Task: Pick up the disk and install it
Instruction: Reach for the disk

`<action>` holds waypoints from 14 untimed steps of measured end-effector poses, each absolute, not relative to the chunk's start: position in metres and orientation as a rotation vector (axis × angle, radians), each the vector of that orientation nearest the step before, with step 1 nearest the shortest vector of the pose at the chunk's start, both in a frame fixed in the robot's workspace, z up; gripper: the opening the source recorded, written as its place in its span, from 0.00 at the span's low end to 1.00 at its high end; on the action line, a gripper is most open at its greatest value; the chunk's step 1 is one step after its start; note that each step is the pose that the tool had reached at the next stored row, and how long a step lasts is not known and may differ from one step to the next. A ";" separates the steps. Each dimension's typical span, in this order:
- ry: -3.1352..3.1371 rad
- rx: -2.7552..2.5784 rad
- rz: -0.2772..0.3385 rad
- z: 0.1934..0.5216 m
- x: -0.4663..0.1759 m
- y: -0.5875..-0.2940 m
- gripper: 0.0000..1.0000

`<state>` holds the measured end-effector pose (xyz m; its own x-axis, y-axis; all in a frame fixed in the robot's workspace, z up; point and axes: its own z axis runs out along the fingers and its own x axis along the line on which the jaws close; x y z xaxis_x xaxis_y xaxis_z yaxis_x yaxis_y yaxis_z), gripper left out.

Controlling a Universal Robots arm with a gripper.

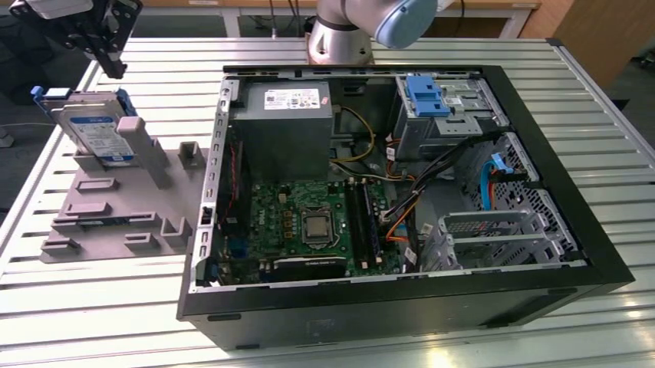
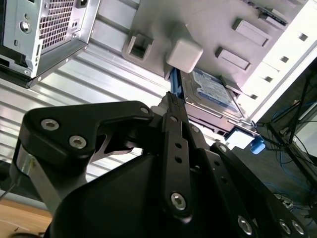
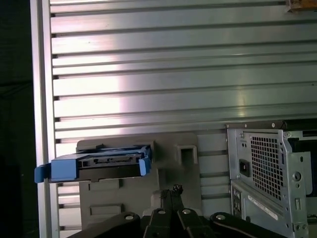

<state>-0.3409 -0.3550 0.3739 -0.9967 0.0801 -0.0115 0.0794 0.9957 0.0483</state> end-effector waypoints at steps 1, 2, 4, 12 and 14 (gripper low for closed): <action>3.125 0.125 0.075 0.374 -0.343 -0.355 0.11; 3.125 0.125 0.075 0.374 -0.344 -0.354 0.11; 3.125 0.125 0.075 0.373 -0.348 -0.354 0.11; 3.125 0.125 0.075 0.373 -0.355 -0.354 0.11; 3.125 0.125 0.075 0.373 -0.357 -0.354 0.11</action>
